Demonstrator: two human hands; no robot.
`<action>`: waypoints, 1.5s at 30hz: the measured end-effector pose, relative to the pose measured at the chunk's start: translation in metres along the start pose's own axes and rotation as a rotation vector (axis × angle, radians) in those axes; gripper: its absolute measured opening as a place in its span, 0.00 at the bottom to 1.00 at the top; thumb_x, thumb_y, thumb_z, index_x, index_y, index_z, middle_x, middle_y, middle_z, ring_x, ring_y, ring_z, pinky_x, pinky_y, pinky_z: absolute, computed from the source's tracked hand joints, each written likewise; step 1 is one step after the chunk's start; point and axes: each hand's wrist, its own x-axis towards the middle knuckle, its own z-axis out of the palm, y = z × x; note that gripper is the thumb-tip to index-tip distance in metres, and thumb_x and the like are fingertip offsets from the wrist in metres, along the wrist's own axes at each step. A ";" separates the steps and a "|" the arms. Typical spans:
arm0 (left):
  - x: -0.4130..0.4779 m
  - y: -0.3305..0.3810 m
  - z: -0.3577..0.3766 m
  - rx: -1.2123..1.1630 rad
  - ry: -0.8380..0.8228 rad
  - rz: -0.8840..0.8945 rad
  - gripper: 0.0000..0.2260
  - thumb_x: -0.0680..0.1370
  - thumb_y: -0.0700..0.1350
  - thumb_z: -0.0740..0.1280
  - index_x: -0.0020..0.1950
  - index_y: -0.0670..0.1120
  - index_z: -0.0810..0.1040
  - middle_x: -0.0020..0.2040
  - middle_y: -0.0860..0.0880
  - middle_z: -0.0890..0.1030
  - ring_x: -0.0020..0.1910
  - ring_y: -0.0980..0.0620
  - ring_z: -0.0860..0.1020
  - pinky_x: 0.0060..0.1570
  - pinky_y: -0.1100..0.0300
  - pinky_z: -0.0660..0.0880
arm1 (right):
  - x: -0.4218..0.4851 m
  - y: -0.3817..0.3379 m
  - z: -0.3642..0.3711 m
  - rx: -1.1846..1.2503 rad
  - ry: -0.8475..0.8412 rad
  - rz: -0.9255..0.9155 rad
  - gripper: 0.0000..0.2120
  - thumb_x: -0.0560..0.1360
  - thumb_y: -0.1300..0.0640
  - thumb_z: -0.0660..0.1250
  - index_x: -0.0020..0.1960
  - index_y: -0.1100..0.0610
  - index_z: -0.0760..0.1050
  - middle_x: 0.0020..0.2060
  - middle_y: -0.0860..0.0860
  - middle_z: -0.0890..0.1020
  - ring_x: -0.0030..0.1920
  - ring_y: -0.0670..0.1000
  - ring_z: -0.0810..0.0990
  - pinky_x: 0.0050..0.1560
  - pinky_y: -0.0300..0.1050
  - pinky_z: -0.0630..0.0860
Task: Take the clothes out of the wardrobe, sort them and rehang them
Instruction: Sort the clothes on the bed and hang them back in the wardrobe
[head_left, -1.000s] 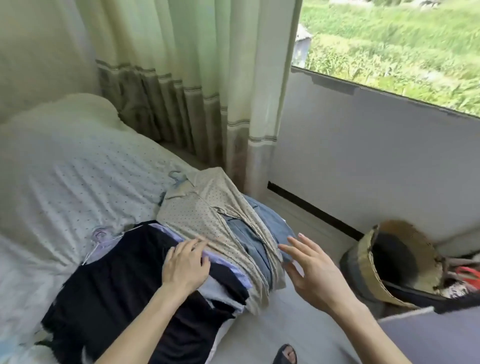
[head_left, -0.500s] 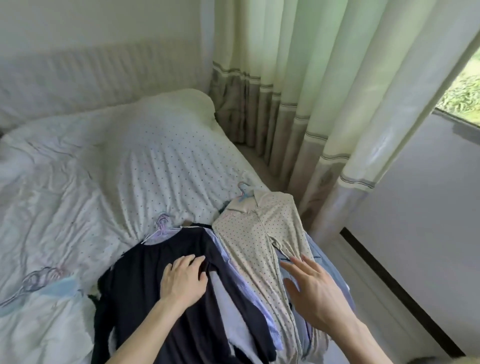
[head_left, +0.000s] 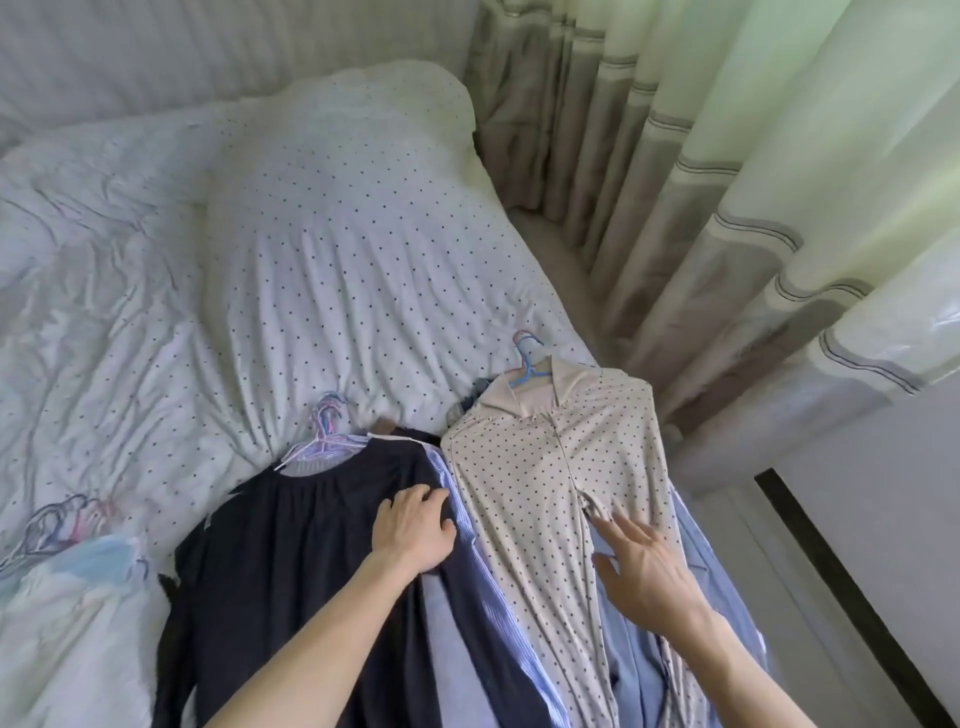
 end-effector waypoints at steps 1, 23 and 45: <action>0.022 0.001 0.004 -0.008 -0.033 -0.002 0.24 0.80 0.55 0.59 0.76 0.54 0.65 0.73 0.51 0.69 0.71 0.47 0.68 0.67 0.50 0.66 | 0.019 0.006 0.013 0.022 -0.047 0.031 0.28 0.82 0.45 0.54 0.80 0.45 0.51 0.80 0.53 0.53 0.80 0.54 0.49 0.79 0.51 0.48; 0.246 0.027 0.041 -0.633 0.030 -0.093 0.18 0.79 0.60 0.62 0.63 0.50 0.76 0.61 0.47 0.79 0.57 0.44 0.78 0.51 0.53 0.75 | 0.159 0.028 0.096 0.185 -0.510 0.331 0.32 0.79 0.37 0.55 0.80 0.44 0.52 0.80 0.55 0.46 0.78 0.55 0.58 0.79 0.59 0.48; -0.074 0.156 -0.052 -0.587 0.060 0.827 0.14 0.78 0.62 0.60 0.54 0.58 0.80 0.46 0.60 0.82 0.45 0.60 0.80 0.45 0.58 0.78 | -0.121 -0.008 -0.031 1.246 0.564 0.506 0.01 0.78 0.60 0.68 0.50 0.56 0.77 0.38 0.58 0.83 0.36 0.55 0.82 0.38 0.57 0.82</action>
